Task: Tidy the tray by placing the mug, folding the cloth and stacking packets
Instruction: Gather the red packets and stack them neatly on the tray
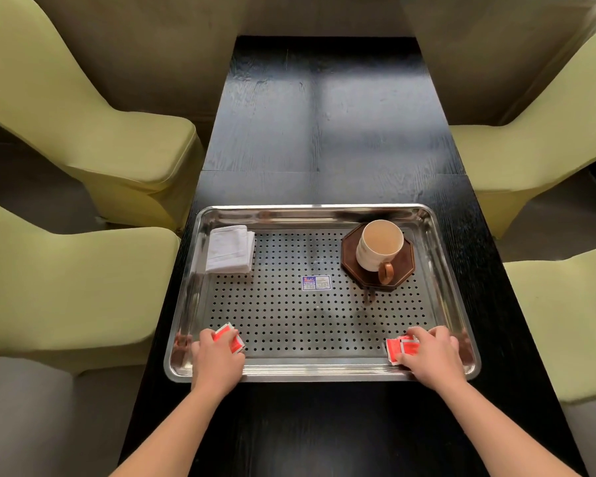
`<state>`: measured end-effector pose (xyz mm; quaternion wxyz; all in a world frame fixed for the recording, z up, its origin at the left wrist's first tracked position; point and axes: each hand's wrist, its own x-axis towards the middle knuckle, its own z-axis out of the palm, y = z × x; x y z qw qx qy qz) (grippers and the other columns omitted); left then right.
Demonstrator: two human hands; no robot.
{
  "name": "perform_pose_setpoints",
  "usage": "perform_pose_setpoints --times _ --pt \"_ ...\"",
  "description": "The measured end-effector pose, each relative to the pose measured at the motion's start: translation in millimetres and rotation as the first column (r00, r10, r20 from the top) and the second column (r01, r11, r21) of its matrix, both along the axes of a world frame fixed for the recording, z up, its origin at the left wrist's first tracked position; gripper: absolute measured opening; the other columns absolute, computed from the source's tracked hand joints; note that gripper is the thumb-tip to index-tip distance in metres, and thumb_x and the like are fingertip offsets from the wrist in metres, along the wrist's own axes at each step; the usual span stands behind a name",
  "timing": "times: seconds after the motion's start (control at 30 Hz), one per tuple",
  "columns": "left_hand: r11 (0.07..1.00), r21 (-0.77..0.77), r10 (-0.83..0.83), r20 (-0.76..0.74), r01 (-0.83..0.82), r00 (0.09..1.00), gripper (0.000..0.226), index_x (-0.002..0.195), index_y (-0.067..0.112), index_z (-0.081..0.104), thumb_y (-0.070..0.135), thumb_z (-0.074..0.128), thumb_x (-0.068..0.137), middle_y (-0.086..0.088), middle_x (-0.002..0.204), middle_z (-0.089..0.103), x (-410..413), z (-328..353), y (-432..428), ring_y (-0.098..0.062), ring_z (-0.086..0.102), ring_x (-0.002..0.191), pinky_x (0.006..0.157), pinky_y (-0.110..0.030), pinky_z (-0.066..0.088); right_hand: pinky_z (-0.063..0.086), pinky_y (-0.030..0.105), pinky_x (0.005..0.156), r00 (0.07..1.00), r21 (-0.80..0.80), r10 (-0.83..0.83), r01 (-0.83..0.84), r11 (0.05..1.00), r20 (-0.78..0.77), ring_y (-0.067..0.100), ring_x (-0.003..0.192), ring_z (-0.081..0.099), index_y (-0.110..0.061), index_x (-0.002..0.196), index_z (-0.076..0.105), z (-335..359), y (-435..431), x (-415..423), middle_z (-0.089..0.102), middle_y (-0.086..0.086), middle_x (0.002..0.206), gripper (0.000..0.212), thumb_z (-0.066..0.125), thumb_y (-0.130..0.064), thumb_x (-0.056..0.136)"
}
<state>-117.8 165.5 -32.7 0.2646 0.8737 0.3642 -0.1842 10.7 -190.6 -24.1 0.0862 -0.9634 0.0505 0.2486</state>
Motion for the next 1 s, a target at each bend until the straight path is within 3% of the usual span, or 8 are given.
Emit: perform_pose_setpoints --times 0.2,0.63,0.9,1.0 --pt "0.999 -0.048 -0.023 0.046 0.025 0.999 0.051 0.138 0.026 0.054 0.015 0.055 0.088 -0.009 0.14 0.035 8 3 -25 -0.029 0.032 0.124 0.106 -0.039 0.038 0.043 0.037 0.102 1.0 0.117 0.008 -0.009 0.993 0.009 0.023 0.117 0.04 -0.03 0.13 0.059 -6 37 -14 0.042 0.002 0.12 0.056 0.076 -0.047 0.079" --pt "0.987 -0.122 -0.101 0.072 0.109 0.992 0.056 0.142 0.026 0.05 0.011 0.055 0.088 -0.007 0.145 0.029 23 3 -71 -0.026 0.025 0.133 0.112 -0.036 0.033 0.046 0.032 0.097 0.985 0.156 0.156 -0.165 0.974 0.07 0.02 0.111 0.041 -0.025 0.121 0.06 -15 113 -40 0.043 0.0 0.117 0.049 0.072 -0.053 0.082" --pt "0.962 -0.246 -0.082 0.139 0.115 0.987 0.065 0.145 0.029 0.045 0.004 0.054 0.086 -0.002 0.145 0.031 20 1 -69 -0.022 0.026 0.133 0.111 -0.034 0.032 0.045 0.031 0.098 0.98 0.262 0.179 -0.196 0.945 0.088 0.018 0.111 0.046 -0.023 0.126 0.061 -20 131 -44 0.046 -0.001 0.12 0.044 0.072 -0.037 0.086" --pt "0.974 -0.22 -0.019 0.173 0.057 0.985 0.066 0.147 0.028 0.043 0.004 0.054 0.086 -0.004 0.142 0.036 15 -2 -60 -0.02 0.032 0.129 0.108 -0.033 0.036 0.048 0.03 0.095 0.982 0.293 0.14 -0.172 0.94 0.129 0.017 0.109 0.051 -0.022 0.128 0.06 -21 124 -43 0.049 -0.002 0.121 0.043 0.07 -0.035 0.088"
